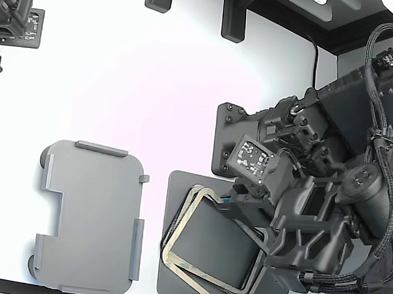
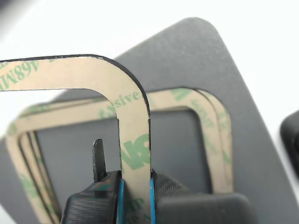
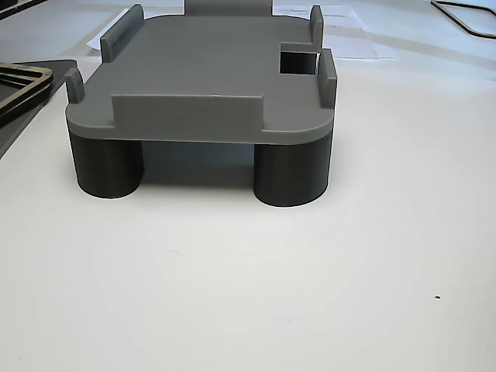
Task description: Move top rectangular frame to the holder.
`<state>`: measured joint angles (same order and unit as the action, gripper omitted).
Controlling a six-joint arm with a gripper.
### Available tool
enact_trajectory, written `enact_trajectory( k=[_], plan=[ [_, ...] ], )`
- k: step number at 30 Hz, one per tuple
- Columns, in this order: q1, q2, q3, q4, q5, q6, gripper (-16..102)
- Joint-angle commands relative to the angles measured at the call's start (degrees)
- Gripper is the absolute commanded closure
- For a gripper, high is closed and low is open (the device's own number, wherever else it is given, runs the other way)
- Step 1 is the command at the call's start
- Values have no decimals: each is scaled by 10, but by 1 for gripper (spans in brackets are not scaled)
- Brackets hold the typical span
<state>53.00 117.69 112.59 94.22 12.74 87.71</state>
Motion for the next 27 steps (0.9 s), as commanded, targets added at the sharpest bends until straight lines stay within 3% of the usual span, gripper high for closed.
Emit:
enact_trajectory(
  k=[1, 12, 21, 27],
  plan=[
    [-24, -23, -102, 6, 24, 40, 96],
    [-158, -216, -296, 6, 85, 218, 92],
    [-207, -365, -420, 6, 51, 323, 97],
    [-207, -401, -432, 6, 25, 361, 97]
  ],
)
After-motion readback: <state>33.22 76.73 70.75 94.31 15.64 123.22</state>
